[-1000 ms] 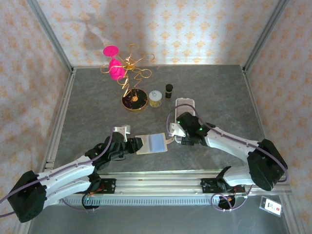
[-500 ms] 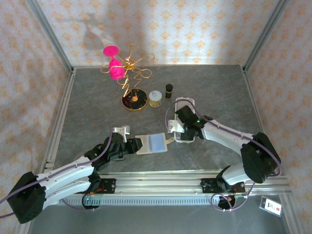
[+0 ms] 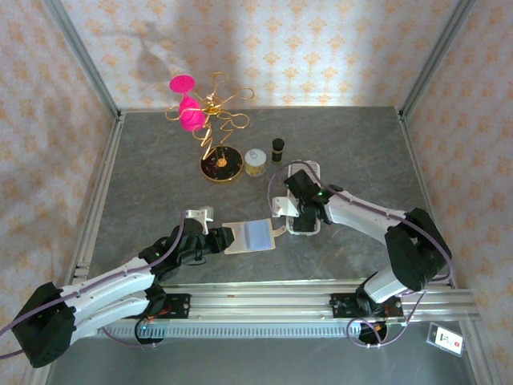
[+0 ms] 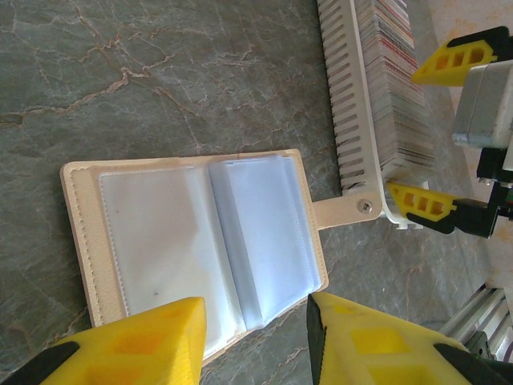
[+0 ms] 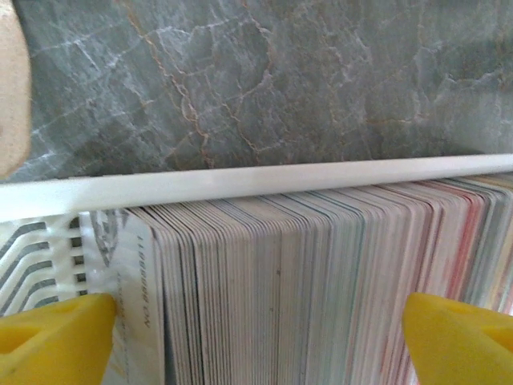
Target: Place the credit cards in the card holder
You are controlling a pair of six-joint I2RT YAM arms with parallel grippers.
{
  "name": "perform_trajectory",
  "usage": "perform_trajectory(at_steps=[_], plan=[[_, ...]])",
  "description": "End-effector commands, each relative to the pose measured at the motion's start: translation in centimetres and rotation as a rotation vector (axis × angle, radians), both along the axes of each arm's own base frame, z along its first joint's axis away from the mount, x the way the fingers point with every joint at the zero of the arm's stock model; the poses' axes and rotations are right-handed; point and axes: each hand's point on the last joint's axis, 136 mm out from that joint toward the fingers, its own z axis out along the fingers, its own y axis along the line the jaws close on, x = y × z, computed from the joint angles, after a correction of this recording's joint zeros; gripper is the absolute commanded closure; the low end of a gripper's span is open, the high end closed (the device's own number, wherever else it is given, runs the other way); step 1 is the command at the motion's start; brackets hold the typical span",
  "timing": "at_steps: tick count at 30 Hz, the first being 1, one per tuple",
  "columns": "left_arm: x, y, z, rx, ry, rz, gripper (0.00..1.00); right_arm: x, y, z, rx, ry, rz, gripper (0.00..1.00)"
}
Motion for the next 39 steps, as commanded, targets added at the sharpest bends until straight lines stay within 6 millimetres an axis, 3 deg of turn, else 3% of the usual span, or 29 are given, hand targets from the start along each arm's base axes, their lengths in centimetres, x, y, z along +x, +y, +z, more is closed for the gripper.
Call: perform_trajectory(at_steps=[1, 14, 24, 35, 39], plan=[[0.0, 0.0, -0.1, -0.006, -0.012, 0.003, 0.61, 0.1, 0.2, -0.2, 0.003, 0.021, 0.002, 0.12], [-0.1, 0.0, -0.2, -0.014, -0.01, 0.004, 0.61, -0.2, -0.7, 1.3, 0.0, -0.028, -0.001, 0.44], [0.0, 0.0, -0.1, -0.02, -0.009, 0.005, 0.61, -0.6, -1.0, 1.8, 0.007, -0.048, -0.002, 0.58], [-0.1, -0.1, 0.0, -0.029, -0.007, 0.004, 0.62, -0.4, -0.7, 2.4, 0.023, -0.06, 0.002, 0.81], [-0.1, -0.2, 0.0, -0.031, -0.007, 0.004, 0.62, -0.4, -0.7, 2.7, 0.024, -0.067, 0.002, 0.84]])
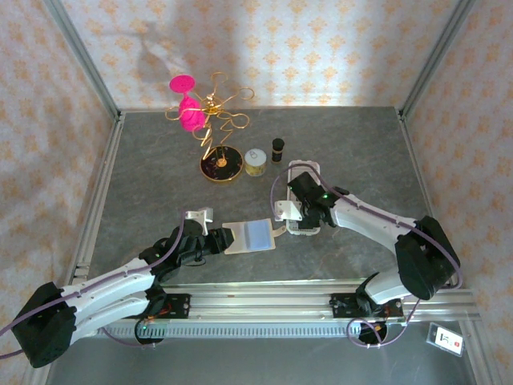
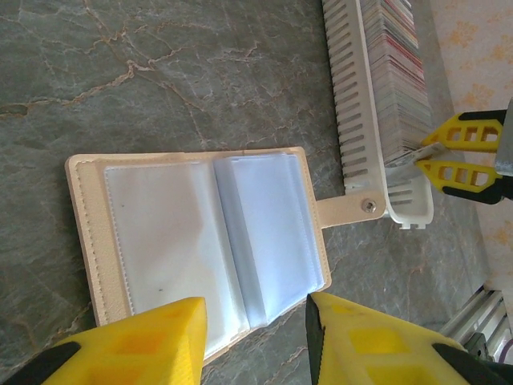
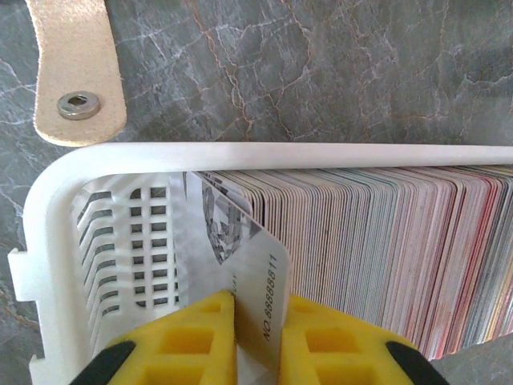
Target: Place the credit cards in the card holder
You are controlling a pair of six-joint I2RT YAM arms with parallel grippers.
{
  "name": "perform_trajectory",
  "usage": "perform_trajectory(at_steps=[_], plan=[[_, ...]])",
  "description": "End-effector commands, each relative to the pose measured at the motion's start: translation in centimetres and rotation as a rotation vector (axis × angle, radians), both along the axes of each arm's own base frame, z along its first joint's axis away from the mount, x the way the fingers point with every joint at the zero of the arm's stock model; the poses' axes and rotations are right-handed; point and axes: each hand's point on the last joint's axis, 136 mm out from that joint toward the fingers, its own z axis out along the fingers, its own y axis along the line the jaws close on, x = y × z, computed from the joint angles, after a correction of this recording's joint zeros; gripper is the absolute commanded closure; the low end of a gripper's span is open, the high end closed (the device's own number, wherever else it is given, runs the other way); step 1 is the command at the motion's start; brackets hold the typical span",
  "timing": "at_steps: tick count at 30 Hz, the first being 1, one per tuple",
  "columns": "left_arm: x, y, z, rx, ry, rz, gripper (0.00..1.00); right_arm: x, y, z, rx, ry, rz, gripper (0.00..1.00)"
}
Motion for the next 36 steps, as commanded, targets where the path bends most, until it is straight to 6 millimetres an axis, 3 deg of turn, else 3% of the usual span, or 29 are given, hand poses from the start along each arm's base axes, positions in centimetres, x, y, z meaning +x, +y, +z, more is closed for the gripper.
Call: perform_trajectory(at_steps=[1, 27, 33, 36], plan=[[0.0, -0.3, 0.3, -0.019, -0.014, -0.005, 0.62, 1.4, -0.1, 1.7, 0.009, -0.089, -0.024, 0.85], [0.1, -0.5, 0.6, -0.027, -0.013, -0.013, 0.63, 1.0, -0.4, 3.3, 0.031, -0.11, -0.03, 0.89], [0.0, -0.5, 0.6, -0.025, -0.014, -0.015, 0.63, 1.0, -0.6, 2.3, 0.014, -0.109, -0.032, 0.86], [0.0, -0.6, 0.6, -0.028, -0.013, -0.017, 0.64, 1.3, -1.0, 1.5, -0.013, -0.121, -0.037, 0.77]])
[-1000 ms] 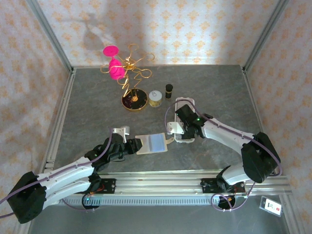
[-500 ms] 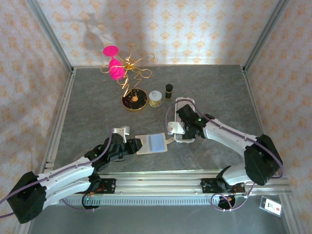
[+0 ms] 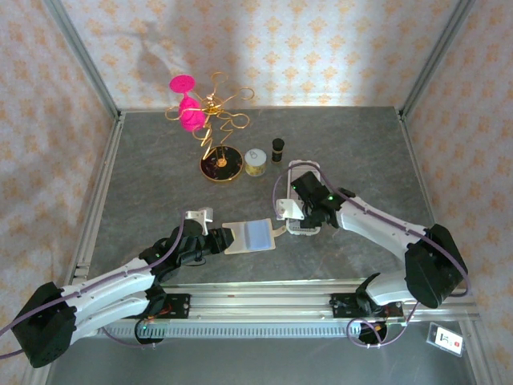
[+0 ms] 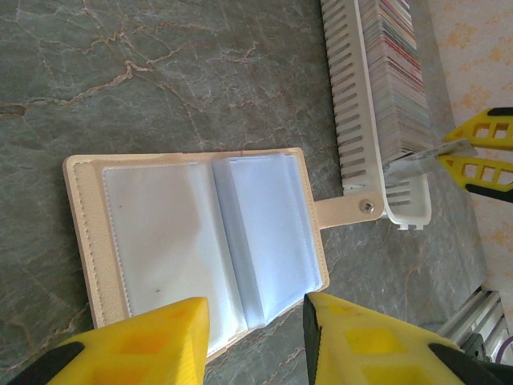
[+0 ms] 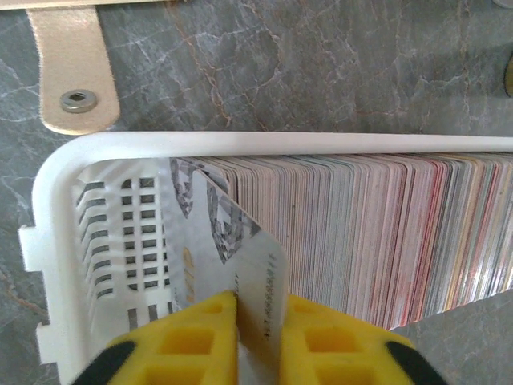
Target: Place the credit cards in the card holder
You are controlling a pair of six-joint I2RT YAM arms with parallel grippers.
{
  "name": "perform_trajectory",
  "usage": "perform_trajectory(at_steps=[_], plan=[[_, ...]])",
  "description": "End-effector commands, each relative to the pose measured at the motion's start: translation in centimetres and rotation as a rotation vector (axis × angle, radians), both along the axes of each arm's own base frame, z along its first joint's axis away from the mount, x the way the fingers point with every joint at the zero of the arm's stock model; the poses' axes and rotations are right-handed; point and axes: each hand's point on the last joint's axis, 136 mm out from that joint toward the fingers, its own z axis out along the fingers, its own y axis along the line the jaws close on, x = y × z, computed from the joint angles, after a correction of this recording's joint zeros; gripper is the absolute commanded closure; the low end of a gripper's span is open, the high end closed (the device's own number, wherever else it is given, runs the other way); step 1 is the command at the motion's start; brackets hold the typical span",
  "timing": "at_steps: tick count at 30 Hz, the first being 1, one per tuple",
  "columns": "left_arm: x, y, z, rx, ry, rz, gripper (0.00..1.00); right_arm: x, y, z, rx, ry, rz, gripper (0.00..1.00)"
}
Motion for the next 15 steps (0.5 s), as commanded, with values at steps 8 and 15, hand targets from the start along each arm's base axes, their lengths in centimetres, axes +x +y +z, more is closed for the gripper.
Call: perform_trajectory(at_steps=[8, 15], plan=[[0.0, -0.5, 0.5, -0.026, -0.017, -0.02, 0.64, 2.3, -1.3, -1.0, -0.088, -0.107, -0.042, 0.67], [-0.1, -0.4, 0.4, -0.026, -0.017, -0.018, 0.64, 2.2, -1.5, -1.4, -0.093, -0.104, -0.043, 0.54]])
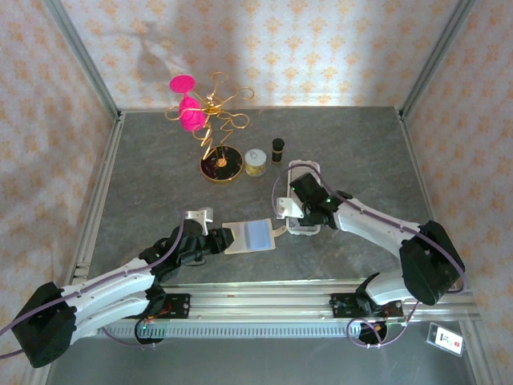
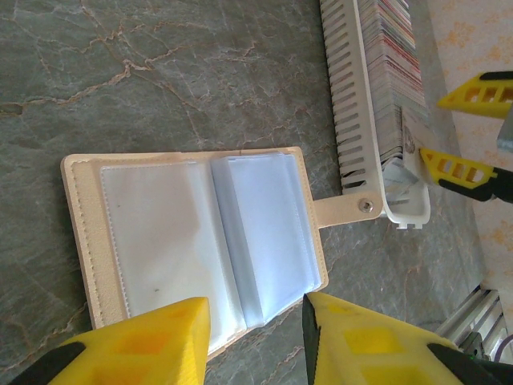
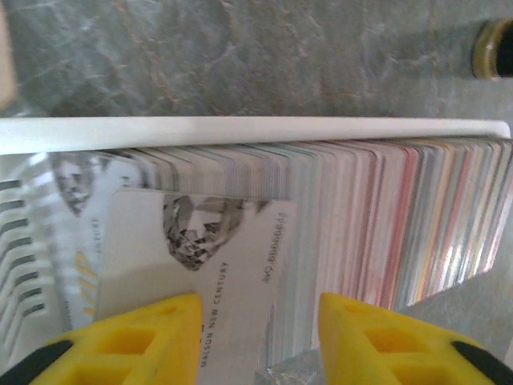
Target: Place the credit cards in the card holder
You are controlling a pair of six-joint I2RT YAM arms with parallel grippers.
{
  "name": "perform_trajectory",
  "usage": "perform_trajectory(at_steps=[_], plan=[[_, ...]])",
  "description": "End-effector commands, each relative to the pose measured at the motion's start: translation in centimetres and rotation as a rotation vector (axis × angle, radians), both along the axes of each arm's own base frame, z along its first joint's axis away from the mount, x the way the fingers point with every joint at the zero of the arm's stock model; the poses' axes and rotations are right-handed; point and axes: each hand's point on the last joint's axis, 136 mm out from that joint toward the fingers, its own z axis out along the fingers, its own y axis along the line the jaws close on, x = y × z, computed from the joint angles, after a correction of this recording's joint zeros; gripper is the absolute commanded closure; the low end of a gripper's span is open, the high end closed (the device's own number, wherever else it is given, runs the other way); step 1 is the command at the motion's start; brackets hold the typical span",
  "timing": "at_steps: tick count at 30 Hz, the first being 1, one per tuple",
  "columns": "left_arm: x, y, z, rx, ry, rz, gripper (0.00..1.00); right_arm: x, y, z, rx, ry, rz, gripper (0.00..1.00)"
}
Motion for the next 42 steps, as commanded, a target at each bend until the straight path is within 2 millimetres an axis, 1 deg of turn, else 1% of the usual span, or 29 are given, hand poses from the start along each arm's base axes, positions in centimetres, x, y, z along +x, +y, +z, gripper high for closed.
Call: perform_trajectory(at_steps=[1, 4, 8, 12, 14, 17, 18, 22, 26, 29, 30, 32, 33, 35, 39, 42], plan=[[-0.1, -0.4, 0.4, -0.025, -0.019, -0.014, 0.64, 0.3, -1.0, -0.9, -0.047, -0.01, -0.023, 0.54], [-0.1, -0.3, 0.5, -0.026, -0.02, -0.014, 0.64, 0.1, -0.9, -1.0, -0.04, -0.002, -0.02, 0.5], [-0.1, -0.2, 0.5, -0.025, -0.022, -0.008, 0.64, -0.1, -0.5, -0.6, -0.019, 0.014, -0.02, 0.46], [0.0, -0.2, 0.6, -0.026, -0.025, -0.006, 0.64, -0.1, 0.3, 0.8, 0.051, 0.019, -0.037, 0.44], [0.0, -0.2, 0.6, -0.027, -0.026, -0.006, 0.64, -0.3, 0.7, 1.4, 0.087, 0.029, -0.043, 0.39], [0.0, -0.3, 0.7, -0.029, -0.025, -0.006, 0.64, -0.3, 1.1, 2.4, 0.143, 0.019, -0.062, 0.37], [0.0, -0.3, 0.7, -0.028, -0.025, -0.008, 0.64, -0.3, 1.2, 2.7, 0.161, 0.016, -0.068, 0.35], [0.1, -0.3, 0.8, -0.024, -0.029, -0.01, 0.64, 0.1, 0.7, 3.5, 0.193, -0.01, -0.12, 0.32], [0.1, -0.4, 0.9, -0.024, -0.029, -0.01, 0.64, -0.3, 0.1, 4.1, 0.258, 0.036, -0.147, 0.29], [0.1, -0.3, 0.9, -0.024, -0.031, -0.01, 0.64, -0.8, -0.5, 3.3, 0.214, 0.057, -0.115, 0.26], [0.1, -0.4, 0.9, -0.024, -0.031, -0.011, 0.64, -1.0, -0.7, 2.8, 0.184, 0.069, -0.103, 0.23], [0.1, -0.4, 0.9, -0.024, -0.031, -0.013, 0.64, -1.0, -1.0, 2.0, 0.144, 0.079, -0.084, 0.1], [0.1, -0.4, 0.9, -0.023, -0.031, -0.014, 0.64, -0.8, -0.8, 1.8, 0.143, 0.078, -0.079, 0.07], [0.1, -0.4, 0.8, -0.025, -0.031, -0.015, 0.64, -0.3, -0.2, 1.7, 0.156, 0.078, -0.068, 0.05], [0.1, -0.5, 0.8, -0.024, -0.031, -0.017, 0.64, 1.0, 0.9, 1.7, 0.177, 0.061, -0.054, 0.05], [0.0, -0.4, 0.7, -0.022, -0.03, -0.018, 0.64, 1.3, 1.4, 1.2, 0.177, 0.077, -0.041, 0.07]])
